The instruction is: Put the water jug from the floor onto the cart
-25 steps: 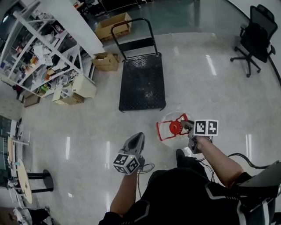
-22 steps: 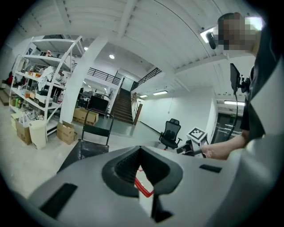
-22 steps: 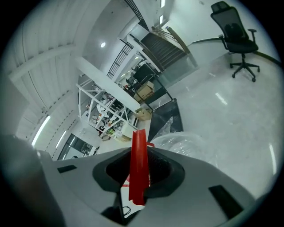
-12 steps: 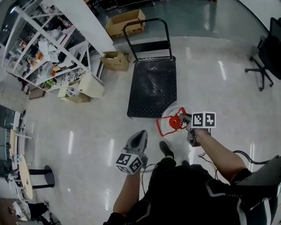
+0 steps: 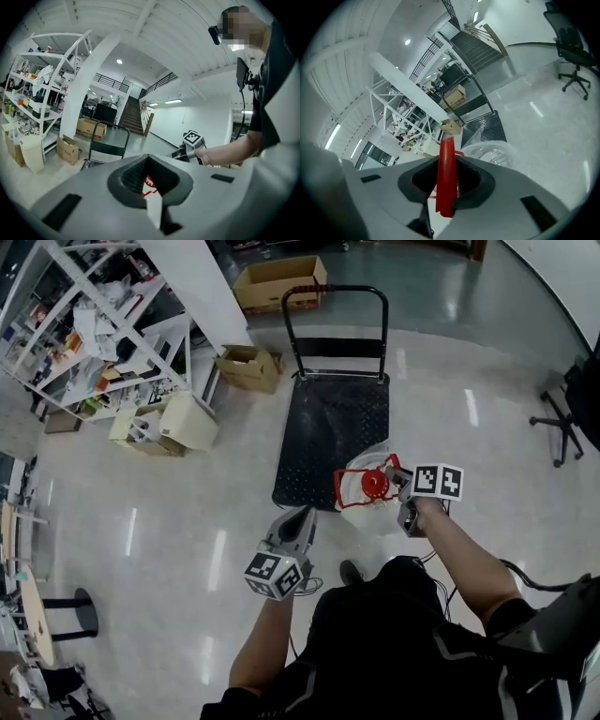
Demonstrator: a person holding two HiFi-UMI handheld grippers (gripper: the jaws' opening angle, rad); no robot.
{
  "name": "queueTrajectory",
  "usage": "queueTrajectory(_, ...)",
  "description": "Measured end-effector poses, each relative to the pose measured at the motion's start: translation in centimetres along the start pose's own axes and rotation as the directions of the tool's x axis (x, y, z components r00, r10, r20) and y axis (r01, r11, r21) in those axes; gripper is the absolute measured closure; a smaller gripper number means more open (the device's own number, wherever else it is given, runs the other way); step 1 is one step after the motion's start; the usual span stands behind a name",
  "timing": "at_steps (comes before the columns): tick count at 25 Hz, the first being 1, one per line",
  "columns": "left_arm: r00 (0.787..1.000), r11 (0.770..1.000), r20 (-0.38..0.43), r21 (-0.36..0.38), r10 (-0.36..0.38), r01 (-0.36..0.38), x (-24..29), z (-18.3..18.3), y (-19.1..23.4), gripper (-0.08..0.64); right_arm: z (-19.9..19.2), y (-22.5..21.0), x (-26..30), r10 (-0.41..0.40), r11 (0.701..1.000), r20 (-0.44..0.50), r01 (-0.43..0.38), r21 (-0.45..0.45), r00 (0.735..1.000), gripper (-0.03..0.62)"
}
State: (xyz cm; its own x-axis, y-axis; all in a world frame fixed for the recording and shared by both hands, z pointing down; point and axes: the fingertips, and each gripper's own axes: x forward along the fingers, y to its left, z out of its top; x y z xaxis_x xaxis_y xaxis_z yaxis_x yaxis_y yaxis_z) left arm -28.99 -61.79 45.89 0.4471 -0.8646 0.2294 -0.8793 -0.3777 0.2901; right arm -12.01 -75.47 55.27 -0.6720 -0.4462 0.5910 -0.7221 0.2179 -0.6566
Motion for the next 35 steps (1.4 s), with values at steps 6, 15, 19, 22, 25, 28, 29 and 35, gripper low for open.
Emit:
queueTrajectory(6, 0.999, 0.999, -0.033, -0.023, 0.040, -0.041, 4.3, 1.4, 5.0, 0.569, 4.5, 0.7, 8.8, 0.019, 1.000, -0.055, -0.018, 0.009, 0.998, 0.511)
queueTrajectory(15, 0.984, 0.987, -0.105, -0.056, 0.145, -0.152, 10.9, 4.0, 13.0, 0.569, 10.0, 2.3, 22.6, 0.068, 0.998, -0.162, -0.067, 0.010, 0.984, 0.511)
queueTrajectory(19, 0.975, 0.977, -0.115, -0.076, 0.191, -0.201, 12.8, 4.3, 15.5, 0.569, 11.1, 3.0, 27.8, 0.084, 0.996, -0.209, -0.087, -0.005, 0.974, 0.511)
queueTrajectory(22, 0.967, 0.969, -0.132, -0.092, 0.218, -0.231, 13.3, 4.1, 17.4, 0.569, 11.4, 3.7, 31.7, 0.089, 0.995, -0.237, -0.094, -0.011, 0.967, 0.511)
queueTrajectory(25, 0.960, 0.960, -0.146, -0.108, 0.240, -0.257, 13.3, 3.5, 18.6, 0.569, 11.4, 3.9, 34.8, 0.090, 0.995, -0.257, -0.098, -0.017, 0.962, 0.511)
queueTrajectory(28, 0.949, 0.948, -0.170, -0.132, 0.265, -0.288, 13.1, 2.3, 19.5, 0.569, 11.0, 3.4, 37.0, 0.087, 0.995, -0.275, -0.096, -0.018, 0.957, 0.511)
queueTrajectory(29, 0.947, 0.945, -0.175, -0.140, 0.271, -0.296, 13.1, 1.9, 19.8, 0.569, 11.0, 3.2, 37.6, 0.089, 0.995, -0.275, -0.097, -0.017, 0.957, 0.511)
queueTrajectory(35, 0.942, 0.938, -0.187, -0.159, 0.277, -0.307, 13.6, 1.1, 20.8, 0.569, 12.2, 2.3, 38.6, 0.101, 0.995, -0.263, -0.099, 0.022, 0.960, 0.511)
